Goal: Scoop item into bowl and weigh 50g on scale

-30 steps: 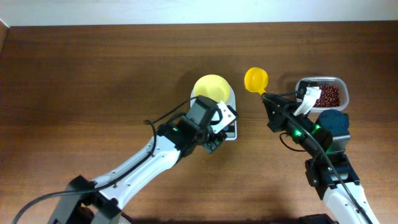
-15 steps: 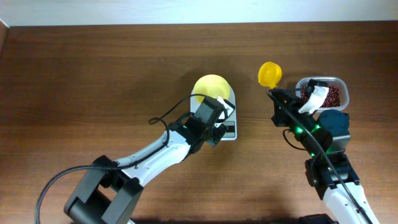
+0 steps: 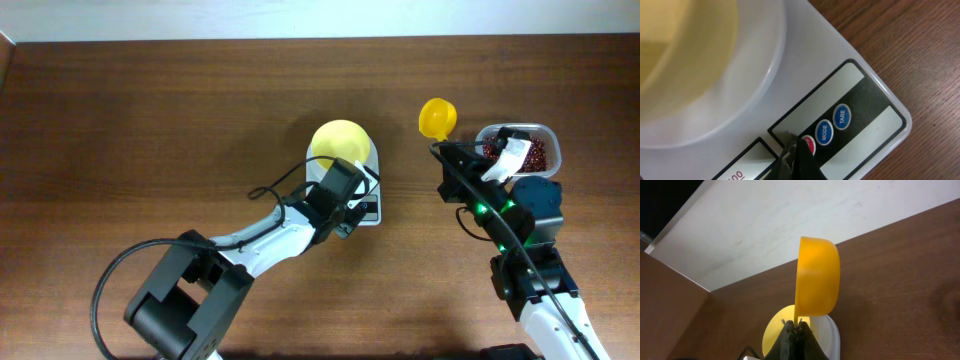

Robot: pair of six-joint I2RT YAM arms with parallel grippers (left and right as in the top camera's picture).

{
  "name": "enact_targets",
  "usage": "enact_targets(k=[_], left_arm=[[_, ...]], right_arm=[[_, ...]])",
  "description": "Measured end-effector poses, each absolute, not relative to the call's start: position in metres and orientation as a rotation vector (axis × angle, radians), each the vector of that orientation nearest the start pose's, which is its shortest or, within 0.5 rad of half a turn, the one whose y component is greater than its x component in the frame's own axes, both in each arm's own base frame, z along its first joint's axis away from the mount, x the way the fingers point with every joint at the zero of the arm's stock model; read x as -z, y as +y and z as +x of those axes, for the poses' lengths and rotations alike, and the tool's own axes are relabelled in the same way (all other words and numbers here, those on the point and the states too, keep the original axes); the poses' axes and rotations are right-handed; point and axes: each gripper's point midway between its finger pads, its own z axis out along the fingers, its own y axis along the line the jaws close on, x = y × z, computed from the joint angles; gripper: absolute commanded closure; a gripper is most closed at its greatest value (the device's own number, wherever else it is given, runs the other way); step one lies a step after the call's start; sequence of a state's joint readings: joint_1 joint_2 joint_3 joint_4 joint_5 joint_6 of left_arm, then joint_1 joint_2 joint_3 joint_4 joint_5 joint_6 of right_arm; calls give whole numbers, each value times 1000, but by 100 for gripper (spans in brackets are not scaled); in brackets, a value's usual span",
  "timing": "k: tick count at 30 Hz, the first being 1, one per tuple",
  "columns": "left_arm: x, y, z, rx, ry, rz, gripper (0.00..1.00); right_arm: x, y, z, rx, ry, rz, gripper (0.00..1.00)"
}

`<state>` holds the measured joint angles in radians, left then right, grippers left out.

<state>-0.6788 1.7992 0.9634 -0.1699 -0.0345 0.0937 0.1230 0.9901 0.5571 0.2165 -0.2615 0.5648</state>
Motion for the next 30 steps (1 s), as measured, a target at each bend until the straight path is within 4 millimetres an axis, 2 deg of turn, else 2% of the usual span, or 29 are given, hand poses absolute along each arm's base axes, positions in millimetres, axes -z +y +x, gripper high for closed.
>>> enact_targets(k=[30], left_arm=[[-22, -264, 333, 161, 2345, 1041, 100]], right_arm=[[-234, 88, 349, -722, 1828, 212, 96]])
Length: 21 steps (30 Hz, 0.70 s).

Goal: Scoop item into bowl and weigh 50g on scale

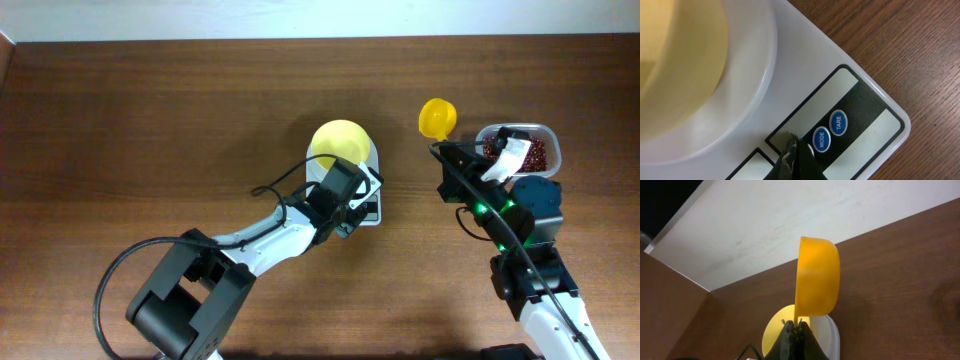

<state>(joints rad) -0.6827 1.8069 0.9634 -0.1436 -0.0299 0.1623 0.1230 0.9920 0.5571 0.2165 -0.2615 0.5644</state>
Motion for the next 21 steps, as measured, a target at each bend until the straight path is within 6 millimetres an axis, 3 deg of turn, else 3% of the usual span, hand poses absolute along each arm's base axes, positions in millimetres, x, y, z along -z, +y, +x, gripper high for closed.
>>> enact_targets(k=[21], left_arm=[[-19, -267, 331, 170, 2358, 1076, 100]], right_arm=[[-234, 88, 349, -722, 1828, 212, 96]])
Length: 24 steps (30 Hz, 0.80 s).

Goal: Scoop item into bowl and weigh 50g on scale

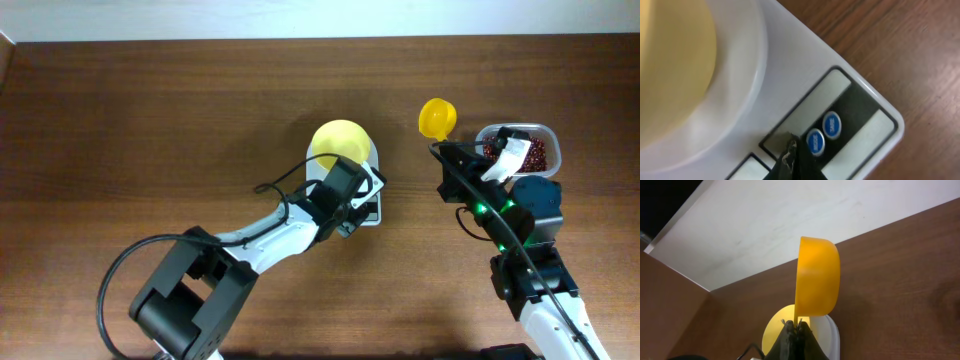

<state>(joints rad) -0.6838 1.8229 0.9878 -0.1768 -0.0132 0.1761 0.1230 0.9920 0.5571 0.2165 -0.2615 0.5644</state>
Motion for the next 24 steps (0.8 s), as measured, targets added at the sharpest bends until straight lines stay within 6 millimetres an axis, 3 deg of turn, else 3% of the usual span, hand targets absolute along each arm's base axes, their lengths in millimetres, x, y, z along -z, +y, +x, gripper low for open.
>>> enact_targets(k=[4, 7, 10, 14, 16, 17, 19, 22, 24], left_arm=[[-21, -253, 312, 149, 2432, 1111, 100], [-41, -249, 308, 159, 2423, 1087, 100], [-77, -245, 303, 176, 2375, 1063, 100], [-166, -226, 280, 225, 2223, 987, 100], [-218, -208, 272, 252, 2106, 901, 100], [-232, -199, 273, 251, 2076, 862, 100], [-259, -161, 283, 184, 2035, 710, 100], [-269, -120, 300, 94, 2041, 558, 100], [-268, -104, 314, 54, 2049, 494, 100]], right_arm=[[-233, 88, 349, -721, 1829, 212, 96], [-234, 87, 349, -719, 1828, 215, 96], [-234, 87, 350, -718, 1827, 216, 96], [-250, 82, 355, -704, 1750, 226, 96], [-262, 76, 359, -692, 1693, 257, 96], [-265, 75, 360, -690, 1679, 265, 96], [-268, 72, 363, -683, 1657, 276, 96], [-263, 72, 373, -678, 1651, 282, 96], [-257, 73, 382, -677, 1646, 284, 96]])
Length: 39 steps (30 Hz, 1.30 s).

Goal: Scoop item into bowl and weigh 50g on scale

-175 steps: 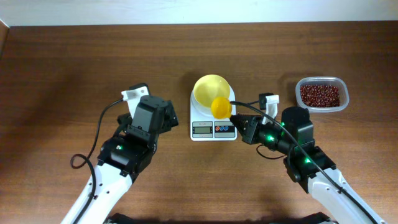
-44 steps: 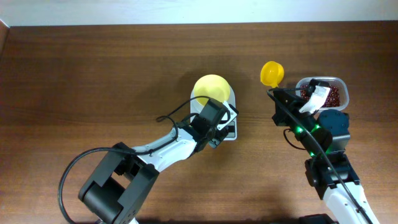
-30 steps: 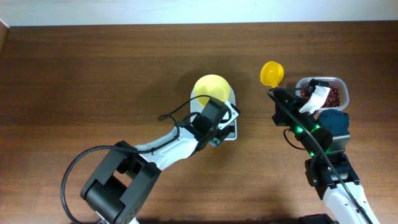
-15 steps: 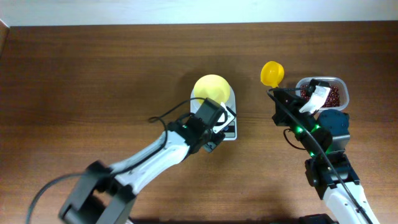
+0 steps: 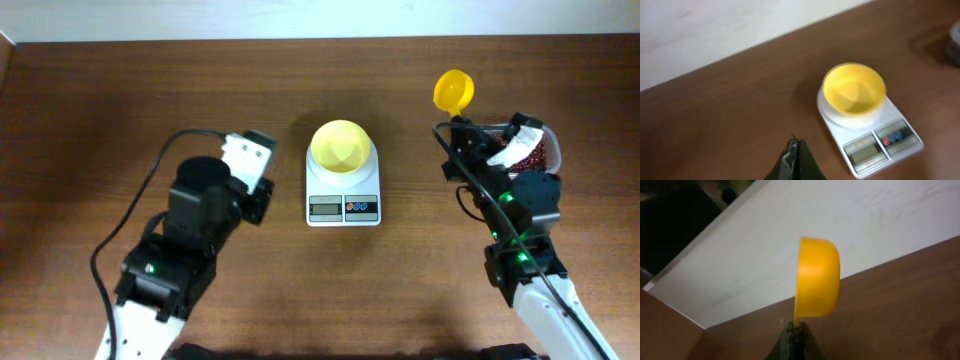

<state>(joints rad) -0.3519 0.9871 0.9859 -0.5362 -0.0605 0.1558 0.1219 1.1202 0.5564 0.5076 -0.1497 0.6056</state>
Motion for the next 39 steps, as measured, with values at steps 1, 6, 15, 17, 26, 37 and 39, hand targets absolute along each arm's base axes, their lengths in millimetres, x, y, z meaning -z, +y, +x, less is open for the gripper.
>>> enact_targets(k=[1, 6, 15, 17, 26, 37, 39], left_arm=[[-269, -100, 325, 41, 2036, 464, 100], [-251, -103, 357, 26, 2056, 449, 100], [-193, -124, 374, 112, 2189, 534, 99], [-179, -137, 370, 192, 2224, 589, 99], [-154, -216, 325, 332, 2200, 954, 99], [-67, -268, 312, 336, 2286, 1163, 100], [-61, -272, 318, 333, 2273, 1159, 100]], right_arm=[[-259, 73, 386, -680, 1625, 280, 96], [-261, 74, 399, -684, 1573, 267, 96], [-258, 70, 402, -666, 1569, 287, 96], [-258, 68, 403, -659, 1566, 294, 96], [-258, 67, 403, -651, 1565, 300, 96], [-250, 67, 403, -648, 1595, 309, 96], [-250, 67, 403, -647, 1596, 309, 96]])
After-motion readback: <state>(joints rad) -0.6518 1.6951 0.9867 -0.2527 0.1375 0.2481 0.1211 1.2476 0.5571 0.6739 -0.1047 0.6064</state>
